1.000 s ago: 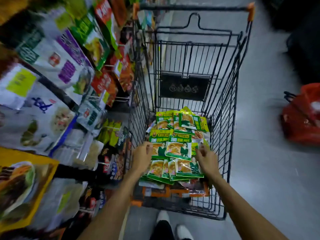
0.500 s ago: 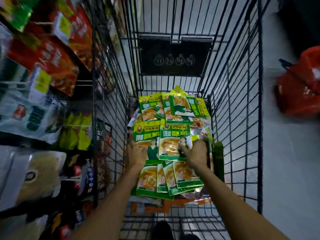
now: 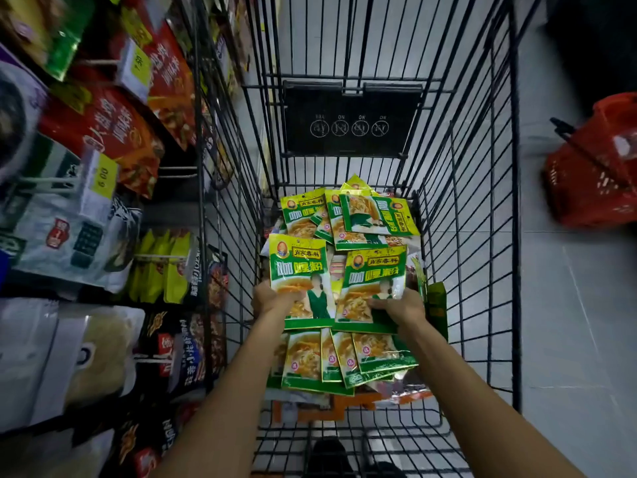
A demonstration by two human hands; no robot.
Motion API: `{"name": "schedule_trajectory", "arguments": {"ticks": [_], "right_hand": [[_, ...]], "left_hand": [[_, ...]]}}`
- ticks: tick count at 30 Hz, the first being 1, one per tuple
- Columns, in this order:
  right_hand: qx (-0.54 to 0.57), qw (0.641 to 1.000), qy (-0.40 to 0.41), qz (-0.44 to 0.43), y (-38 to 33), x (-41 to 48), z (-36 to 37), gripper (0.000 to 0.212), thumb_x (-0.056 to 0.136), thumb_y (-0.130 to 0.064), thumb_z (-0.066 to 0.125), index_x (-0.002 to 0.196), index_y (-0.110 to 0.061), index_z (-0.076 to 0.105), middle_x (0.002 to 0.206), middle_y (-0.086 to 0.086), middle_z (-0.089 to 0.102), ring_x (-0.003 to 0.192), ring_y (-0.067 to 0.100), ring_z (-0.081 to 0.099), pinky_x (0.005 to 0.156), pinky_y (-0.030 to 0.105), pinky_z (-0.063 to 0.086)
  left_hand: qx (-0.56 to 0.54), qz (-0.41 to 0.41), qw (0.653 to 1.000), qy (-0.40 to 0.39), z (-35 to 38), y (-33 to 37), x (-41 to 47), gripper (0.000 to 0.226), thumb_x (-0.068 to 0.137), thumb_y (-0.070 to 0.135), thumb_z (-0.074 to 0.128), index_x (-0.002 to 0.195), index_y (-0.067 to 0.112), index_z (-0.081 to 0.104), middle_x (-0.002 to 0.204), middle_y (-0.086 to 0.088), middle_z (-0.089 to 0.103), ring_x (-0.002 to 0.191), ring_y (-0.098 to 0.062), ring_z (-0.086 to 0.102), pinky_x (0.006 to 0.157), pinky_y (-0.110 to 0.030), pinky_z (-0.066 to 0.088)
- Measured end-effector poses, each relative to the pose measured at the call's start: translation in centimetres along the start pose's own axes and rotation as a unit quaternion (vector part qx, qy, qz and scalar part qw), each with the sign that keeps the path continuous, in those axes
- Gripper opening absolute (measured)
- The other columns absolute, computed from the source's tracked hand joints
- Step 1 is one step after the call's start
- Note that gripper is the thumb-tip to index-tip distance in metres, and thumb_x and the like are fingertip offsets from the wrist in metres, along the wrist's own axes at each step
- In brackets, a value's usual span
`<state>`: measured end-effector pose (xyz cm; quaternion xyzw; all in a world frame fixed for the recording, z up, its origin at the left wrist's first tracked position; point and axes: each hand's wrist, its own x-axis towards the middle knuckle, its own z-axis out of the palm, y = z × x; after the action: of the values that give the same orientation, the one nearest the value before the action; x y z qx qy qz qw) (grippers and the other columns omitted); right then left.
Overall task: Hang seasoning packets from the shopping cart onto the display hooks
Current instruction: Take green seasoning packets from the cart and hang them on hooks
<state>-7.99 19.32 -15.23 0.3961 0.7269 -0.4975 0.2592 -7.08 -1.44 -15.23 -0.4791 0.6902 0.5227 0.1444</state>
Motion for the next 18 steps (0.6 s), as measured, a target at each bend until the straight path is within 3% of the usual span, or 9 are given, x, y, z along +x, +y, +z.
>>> {"name": "schedule_trajectory", "arguments": {"ticks": [4,8,10,13,18], "right_hand": [[-0.001,1.0,-0.003,-0.029,-0.3,-1.6,-1.5,0.023,0.075,-0.008,0.079,0.091,-0.005,0.064,0.102,0.02,0.068,0.099,0.037,0.064,0.088,0.051,0.053],[0.01,0.995,-0.02,-0.096,-3.1,-4.9,-3.4,0.043,0.076,-0.014,0.079,0.109,0.004,0.058,0.106,0.024,0.065,0.1,0.039,0.063,0.085,0.057,0.053],[0.006,0.989,-0.042,-0.144,-5.3,-7.1,-4.5,0.043,0.077,-0.018,0.078,0.109,0.003,0.058,0.105,0.024,0.066,0.098,0.039,0.064,0.085,0.056,0.053],[0.027,0.973,-0.089,-0.209,-9.1,-11.2,-6.0,0.026,0.08,-0.026,0.074,0.094,-0.007,0.064,0.096,0.018,0.069,0.088,0.033,0.068,0.08,0.05,0.057],[0.033,0.926,-0.18,-0.329,-15.5,-19.9,-7.1,0.019,0.08,-0.032,0.074,0.088,-0.017,0.065,0.086,0.008,0.07,0.075,0.023,0.07,0.069,0.041,0.059]], "left_hand": [[-0.042,0.034,0.997,-0.053,-0.6,0.7,-1.7,0.036,0.073,0.001,0.077,0.095,0.016,0.052,0.09,0.0,0.057,0.081,-0.016,0.052,0.074,-0.028,0.041],[-0.048,0.108,0.992,-0.051,-2.7,2.5,-5.0,0.024,0.077,0.006,0.075,0.097,0.012,0.061,0.092,-0.003,0.065,0.082,-0.018,0.061,0.075,-0.03,0.05],[-0.074,0.157,0.984,-0.046,-4.7,4.0,-7.2,0.013,0.08,0.013,0.075,0.09,0.014,0.066,0.08,0.002,0.069,0.074,-0.014,0.064,0.069,-0.027,0.052],[-0.106,0.243,0.964,-0.017,-8.8,6.6,-11.4,0.011,0.081,0.023,0.074,0.075,0.024,0.065,0.069,0.01,0.066,0.065,-0.008,0.062,0.06,-0.024,0.05],[-0.137,0.355,0.922,0.078,-17.2,10.1,-20.3,0.014,0.084,0.025,0.07,0.082,0.035,0.061,0.078,0.021,0.066,0.073,0.005,0.062,0.066,-0.014,0.049]]}}
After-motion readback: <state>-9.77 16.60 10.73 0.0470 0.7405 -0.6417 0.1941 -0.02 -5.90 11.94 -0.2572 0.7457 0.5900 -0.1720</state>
